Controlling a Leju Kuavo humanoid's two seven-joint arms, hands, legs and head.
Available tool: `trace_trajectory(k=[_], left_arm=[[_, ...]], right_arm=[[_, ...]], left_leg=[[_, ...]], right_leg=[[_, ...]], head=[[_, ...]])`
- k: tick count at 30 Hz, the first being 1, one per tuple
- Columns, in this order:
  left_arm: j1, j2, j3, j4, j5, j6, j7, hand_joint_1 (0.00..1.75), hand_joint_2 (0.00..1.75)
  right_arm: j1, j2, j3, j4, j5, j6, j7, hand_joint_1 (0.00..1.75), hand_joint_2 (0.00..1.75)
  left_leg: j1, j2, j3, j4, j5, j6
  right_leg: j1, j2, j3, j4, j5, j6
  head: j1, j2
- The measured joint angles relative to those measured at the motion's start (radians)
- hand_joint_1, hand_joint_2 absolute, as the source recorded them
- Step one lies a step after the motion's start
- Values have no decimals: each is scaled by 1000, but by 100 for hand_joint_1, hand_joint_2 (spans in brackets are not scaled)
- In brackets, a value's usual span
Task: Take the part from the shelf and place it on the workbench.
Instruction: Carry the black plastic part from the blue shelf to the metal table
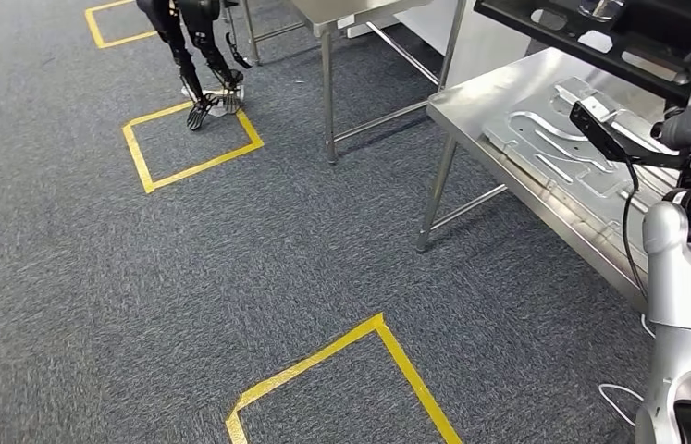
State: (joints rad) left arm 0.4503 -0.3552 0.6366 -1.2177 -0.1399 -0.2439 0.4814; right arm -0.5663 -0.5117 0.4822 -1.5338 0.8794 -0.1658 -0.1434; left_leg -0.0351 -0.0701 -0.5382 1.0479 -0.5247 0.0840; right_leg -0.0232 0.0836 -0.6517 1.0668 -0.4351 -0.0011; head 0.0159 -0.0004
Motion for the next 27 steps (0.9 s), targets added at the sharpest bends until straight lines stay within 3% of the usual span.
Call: trace_trajectory(k=[1, 3, 5, 8, 10, 11, 13, 15, 18, 19, 21, 22, 24, 25, 26, 27], left_arm=[[1, 0, 0, -2, -2, 0, 0, 0, 175], [0, 0, 0, -5, -5, -3, -1, 0, 175], [-1, -1, 0, -7, -7, -10, -2, 0, 175], [-1, -2, 0, -7, -6, -17, -1, 0, 175], [-1, -3, 0, -7, -6, -19, 2, 0, 175], [-2, -4, 0, -7, -7, -21, 3, 0, 175], [-4, -6, 0, -7, -7, -28, 6, 0, 175], [-4, -6, 0, -7, -7, -38, 6, 0, 175], [-7, -6, 0, -7, -7, -54, 6, 0, 175], [-9, -6, 0, -7, -7, -59, 5, 0, 175], [-11, -6, 1, -7, -8, -70, 1, 0, 175], [-11, -6, 2, -7, -8, -75, -2, 0, 175], [-11, -6, 5, -6, -8, -83, -5, 0, 175], [-11, -6, 7, -6, -8, -86, -6, 0, 175], [-12, -6, 9, -6, -8, -89, -6, 0, 175], [-12, -6, 10, -6, -8, -90, -7, 0, 175]], right_arm=[[3, 0, 0, 0, 1, 1, 2, 175, 175], [9, 0, 0, 0, 3, 3, 4, 175, 175], [13, -1, 0, 1, 8, 4, 4, 175, 175], [18, -1, 0, 6, 14, 5, 5, 175, 175], [25, 0, 0, 13, 17, 8, 5, 175, 175], [28, 1, 1, 18, 18, 10, 6, 175, 175], [28, 3, 1, 27, 18, 17, 7, 175, 175], [27, 7, 3, 40, 18, 28, 10, 175, 175], [25, 16, 5, 63, 18, 39, 18, 175, 175], [23, 19, 5, 71, 18, 41, 20, 175, 175], [19, 29, 8, 85, 17, 44, 20, 175, 175], [17, 34, 12, 90, 16, 45, 21, 175, 175], [15, 45, 24, 100, 16, 48, 21, 175, 175], [15, 50, 29, 104, 17, 50, 21, 175, 175], [15, 54, 34, 108, 17, 52, 21, 175, 175], [15, 59, 39, 111, 17, 53, 21, 175, 175]], left_leg=[[-3, -7, 9, -18, 4, 5], [-2, 15, 17, -38, 19, 7], [4, 40, 26, -72, 42, 8], [8, 76, 22, -89, 56, 6], [10, 99, 14, -80, 53, 1], [12, 110, 9, -72, 50, -3], [15, 131, 0, -54, 40, -15], [14, 147, -5, -35, 29, -29], [11, 167, -5, -28, 22, -44], [13, 161, -7, -21, 14, -49], [19, 123, -33, 40, -30, -59], [22, 99, -58, 98, -64, -63], [26, 80, -117, 223, -119, -65], [26, 78, -131, 253, -122, -64], [27, 76, -128, 246, -106, -61], [26, 69, -106, 200, -74, -55]], right_leg=[[-4, 9, -1, -2, 4, 6], [-9, 25, -3, -10, 13, 19], [-2, -2, -16, 7, -6, 26], [-2, -67, -78, 154, -96, 35], [-8, -79, -96, 214, -114, 44], [-11, -85, -79, 191, -97, 50], [-14, -111, -6, 75, -50, 57], [-9, -131, 39, -8, -27, 49], [-4, -113, 36, -14, -24, 23], [-6, -105, 35, -17, -21, 16], [-9, -90, 33, -24, -13, 2], [-8, -83, 31, -25, -10, -3], [-5, -64, 24, -24, -6, -10], [-3, -53, 22, -24, -4, -11], [-1, -42, 20, -23, -3, -11], [0, -31, 19, -22, -2, -11]], head=[[0, 0], [-1, 0], [0, 0], [1, 0], [1, 0], [1, 0], [1, 0], [1, 0], [0, 0], [1, 0], [0, 0], [0, 0], [0, 0], [0, 0], [0, 0], [0, 0]])
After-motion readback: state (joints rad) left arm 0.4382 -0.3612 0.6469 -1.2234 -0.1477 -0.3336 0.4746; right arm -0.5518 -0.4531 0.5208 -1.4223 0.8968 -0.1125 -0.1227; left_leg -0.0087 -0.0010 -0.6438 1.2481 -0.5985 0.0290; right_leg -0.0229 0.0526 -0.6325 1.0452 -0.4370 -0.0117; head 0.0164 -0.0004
